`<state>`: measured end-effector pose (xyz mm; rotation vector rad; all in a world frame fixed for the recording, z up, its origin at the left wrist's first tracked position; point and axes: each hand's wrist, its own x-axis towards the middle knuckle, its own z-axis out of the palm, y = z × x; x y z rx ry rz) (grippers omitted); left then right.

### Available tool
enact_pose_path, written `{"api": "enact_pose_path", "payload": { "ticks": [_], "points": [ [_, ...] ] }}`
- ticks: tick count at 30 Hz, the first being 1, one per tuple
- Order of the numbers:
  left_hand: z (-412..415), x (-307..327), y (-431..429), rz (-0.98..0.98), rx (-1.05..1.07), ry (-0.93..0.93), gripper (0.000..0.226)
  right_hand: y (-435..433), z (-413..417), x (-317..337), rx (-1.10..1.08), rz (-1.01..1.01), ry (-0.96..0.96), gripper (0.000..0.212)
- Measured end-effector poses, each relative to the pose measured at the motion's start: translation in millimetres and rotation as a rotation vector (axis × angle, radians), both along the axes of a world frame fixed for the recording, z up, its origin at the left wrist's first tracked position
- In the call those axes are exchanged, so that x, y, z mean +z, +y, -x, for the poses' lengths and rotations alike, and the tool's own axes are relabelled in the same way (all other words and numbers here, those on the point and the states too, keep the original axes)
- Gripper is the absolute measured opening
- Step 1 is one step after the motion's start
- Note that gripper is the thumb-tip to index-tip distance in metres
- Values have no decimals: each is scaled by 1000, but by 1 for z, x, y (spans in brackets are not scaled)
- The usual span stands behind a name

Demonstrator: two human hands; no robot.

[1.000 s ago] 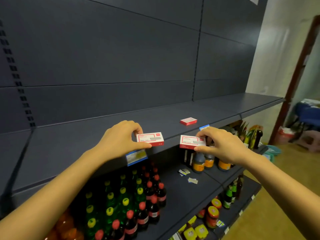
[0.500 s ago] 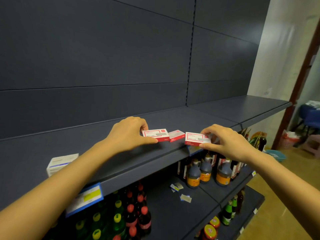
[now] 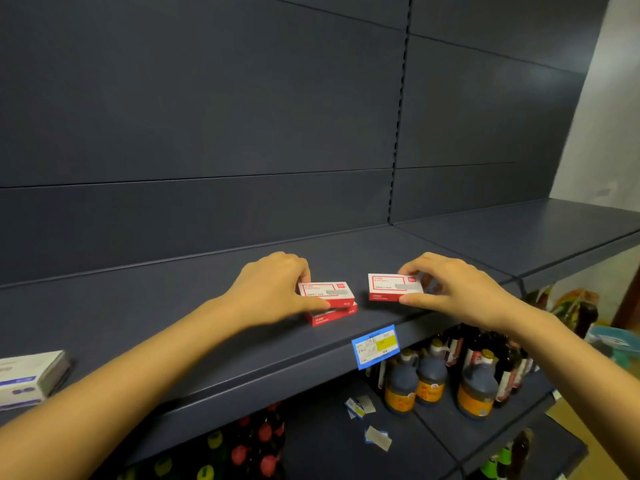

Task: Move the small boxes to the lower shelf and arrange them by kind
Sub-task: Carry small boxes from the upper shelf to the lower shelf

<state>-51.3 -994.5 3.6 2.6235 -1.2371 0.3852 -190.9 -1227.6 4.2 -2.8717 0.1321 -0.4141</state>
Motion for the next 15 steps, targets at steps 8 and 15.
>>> {"api": "enact_pose_path", "payload": {
  "ticks": [8,15],
  "points": [
    [7,-16,-10,72,117,153,44,-28,-30,-4,193,7,71,39],
    [28,-18,-4,186,225,109,46,-42,-53,-14,343,83,117,42]
  ]
}}
